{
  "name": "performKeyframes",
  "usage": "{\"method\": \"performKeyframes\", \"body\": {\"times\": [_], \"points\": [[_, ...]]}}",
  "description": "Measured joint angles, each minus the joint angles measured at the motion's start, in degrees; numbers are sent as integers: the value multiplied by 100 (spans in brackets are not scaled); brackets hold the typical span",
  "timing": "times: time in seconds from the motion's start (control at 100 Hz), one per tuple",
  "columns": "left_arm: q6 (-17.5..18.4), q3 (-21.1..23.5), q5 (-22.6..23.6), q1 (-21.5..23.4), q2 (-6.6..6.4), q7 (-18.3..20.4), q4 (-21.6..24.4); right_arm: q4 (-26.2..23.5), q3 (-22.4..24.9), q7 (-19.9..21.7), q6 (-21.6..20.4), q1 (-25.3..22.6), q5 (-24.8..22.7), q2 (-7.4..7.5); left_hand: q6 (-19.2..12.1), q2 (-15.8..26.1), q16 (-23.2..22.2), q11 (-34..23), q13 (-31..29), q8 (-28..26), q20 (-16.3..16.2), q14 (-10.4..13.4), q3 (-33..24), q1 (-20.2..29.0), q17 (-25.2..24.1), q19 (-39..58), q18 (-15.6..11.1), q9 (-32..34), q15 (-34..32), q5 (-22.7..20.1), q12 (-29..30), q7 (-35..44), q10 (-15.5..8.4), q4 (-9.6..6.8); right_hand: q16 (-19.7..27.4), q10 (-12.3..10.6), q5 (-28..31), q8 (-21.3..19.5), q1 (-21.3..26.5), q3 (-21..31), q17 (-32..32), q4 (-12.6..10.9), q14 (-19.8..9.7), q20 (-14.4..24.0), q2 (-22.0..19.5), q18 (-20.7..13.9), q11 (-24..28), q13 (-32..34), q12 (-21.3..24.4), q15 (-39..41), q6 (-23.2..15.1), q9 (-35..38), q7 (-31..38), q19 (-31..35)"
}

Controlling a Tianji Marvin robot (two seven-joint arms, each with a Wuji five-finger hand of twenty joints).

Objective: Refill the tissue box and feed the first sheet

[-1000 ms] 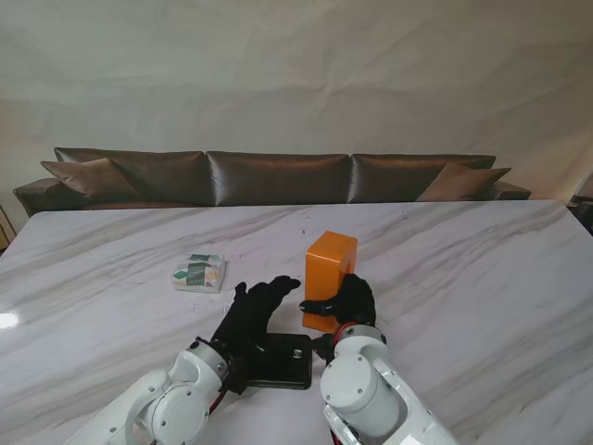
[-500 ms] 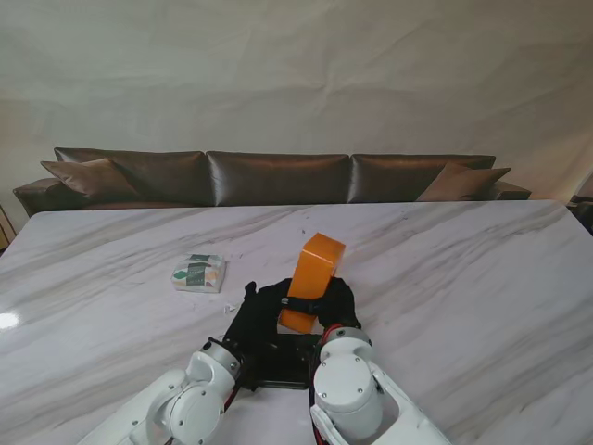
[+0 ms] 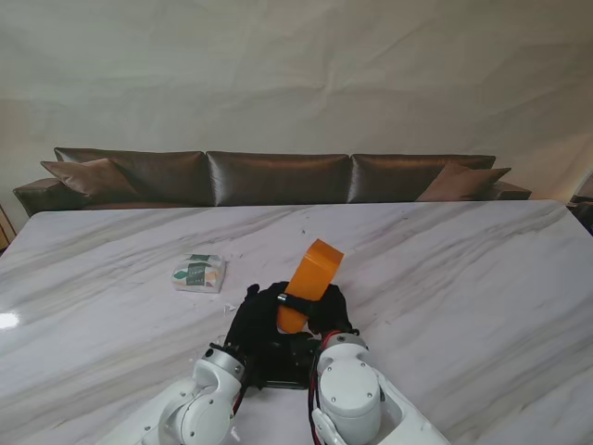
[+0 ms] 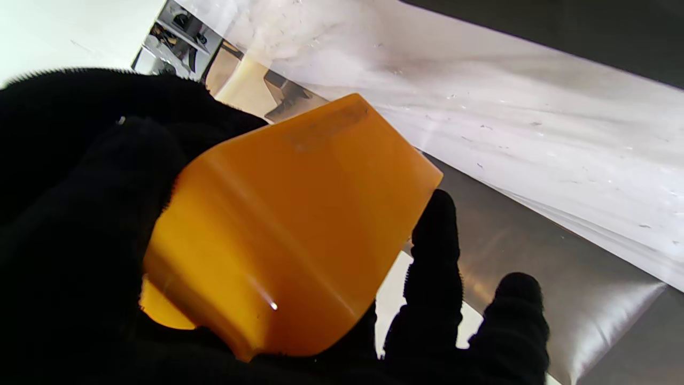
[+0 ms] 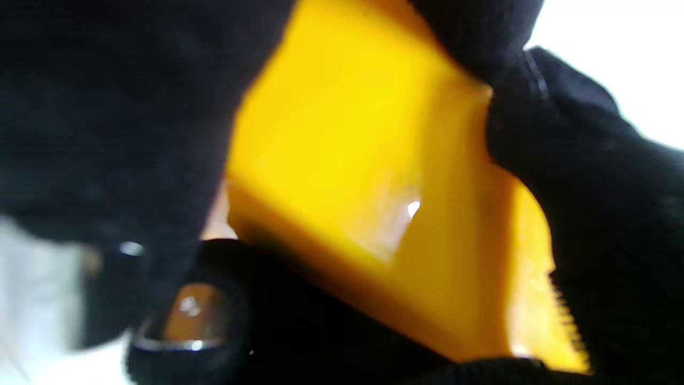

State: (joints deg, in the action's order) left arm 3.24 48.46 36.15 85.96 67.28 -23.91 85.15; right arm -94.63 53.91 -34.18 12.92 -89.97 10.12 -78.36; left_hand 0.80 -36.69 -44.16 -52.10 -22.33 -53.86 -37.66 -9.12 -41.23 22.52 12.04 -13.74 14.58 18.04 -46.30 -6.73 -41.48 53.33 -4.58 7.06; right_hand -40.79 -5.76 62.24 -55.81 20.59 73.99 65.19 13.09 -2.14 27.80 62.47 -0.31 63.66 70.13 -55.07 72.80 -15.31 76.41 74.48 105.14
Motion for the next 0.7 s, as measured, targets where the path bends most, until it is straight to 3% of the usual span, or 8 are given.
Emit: {"method": "performKeyframes", "body": {"times": [0.11, 0.19, 0.31, 0.36, 0.47, 0.6, 0.63, 0.7], "points": [[-123, -32, 43, 1, 45, -158, -31, -17, 7, 140, -186, -54, 46, 68, -319, -81, -239, -348, -305, 2, -101, 29, 2, 42, 460, 0, -184, 557, -245, -126, -393, 996, -233, -61, 176, 192, -202, 759, -136, -7, -43, 1, 184, -8, -380, 208, -230, -57, 217, -280, 185, -146, -135, 48], [-203, -36, 130, 2, 55, -183, -31, -53, 18, 241, -249, -101, 60, 125, -607, -424, -547, -538, -576, -239, -105, 78, -3, 164, 766, 0, -329, 1107, -496, -612, -1014, 1261, -304, -61, 284, 369, -387, 1353, -215, -7, -130, 1, 361, -100, -461, 376, -400, -120, 354, -502, 321, -287, -216, -125], [-255, -34, 201, 0, 52, -181, -26, -102, 25, 365, -399, -184, 62, 201, -1042, -890, -969, -878, -1018, -768, -128, 78, -22, 328, 1218, 0, -463, 1864, -839, -1292, -1397, 1584, -494, -63, 633, 606, -592, 2130, -469, -73, -377, -18, 562, -309, -750, 590, -822, -159, 720, -1021, 672, -496, -475, -410], [-275, -29, 216, -3, 48, -177, -25, -113, 32, 440, -494, -213, 61, 231, -1190, -1049, -1153, -1093, -1436, -970, -128, 78, -28, 395, 1481, 0, -475, 2228, -1107, -1755, -1408, 1707, -583, -63, 775, 739, -643, 2387, -662, -186, -520, -213, 663, -356, -999, 677, -1062, -233, 944, -1330, 926, -643, -694, -537], [-275, -12, 209, -14, 47, -196, -32, -132, 60, 616, -664, -262, 87, 286, -1256, -1340, -1325, -1422, -2082, -1277, -129, 123, -29, 722, 1969, 0, -525, 2913, -1584, -2489, -1438, 1898, -663, -63, 909, 947, -652, 2287, -996, -445, -850, -763, 814, -375, -1601, 771, -1363, -476, 1437, -1913, 1397, -875, -1382, -823], [-271, -4, 160, -23, 59, -287, -67, -182, 70, 734, -719, -298, 91, 327, -1256, -1626, -1436, -1635, -2701, -1665, -52, 142, -28, 953, 2500, 0, -573, 3360, -2046, -3054, -1658, 2069, -644, -63, 1115, 1137, -783, 2619, -1141, -575, -1199, -806, 971, -381, -1731, 915, -1758, -747, 1923, -2465, 1725, -1073, -2043, -1111], [-271, -14, 151, -29, 75, -405, -103, -193, 71, 771, -742, -305, 88, 335, -1256, -1751, -1442, -1683, -2811, -1702, -4, 146, -28, 1000, 2622, 0, -575, 3506, -2103, -3202, -1702, 2128, -617, -134, 1138, 1156, -860, 2716, -1170, -597, -1284, -806, 978, -382, -1732, 934, -1880, -843, 2014, -2603, 1743, -1152, -2206, -1173], [-268, -53, 99, -40, 150, -804, -236, -220, 74, 901, -811, -315, 87, 351, -1256, -2102, -1446, -1787, -3087, -1780, 81, 147, -76, 1059, 2886, 0, -576, 3791, -2235, -3569, -1785, 2218, -531, -471, 1223, 1256, -1016, 2922, -1215, -697, -1515, -806, 1035, -382, -1785, 1004, -2186, -1111, 2273, -2893, 1862, -1321, -2580, -1354]]}}
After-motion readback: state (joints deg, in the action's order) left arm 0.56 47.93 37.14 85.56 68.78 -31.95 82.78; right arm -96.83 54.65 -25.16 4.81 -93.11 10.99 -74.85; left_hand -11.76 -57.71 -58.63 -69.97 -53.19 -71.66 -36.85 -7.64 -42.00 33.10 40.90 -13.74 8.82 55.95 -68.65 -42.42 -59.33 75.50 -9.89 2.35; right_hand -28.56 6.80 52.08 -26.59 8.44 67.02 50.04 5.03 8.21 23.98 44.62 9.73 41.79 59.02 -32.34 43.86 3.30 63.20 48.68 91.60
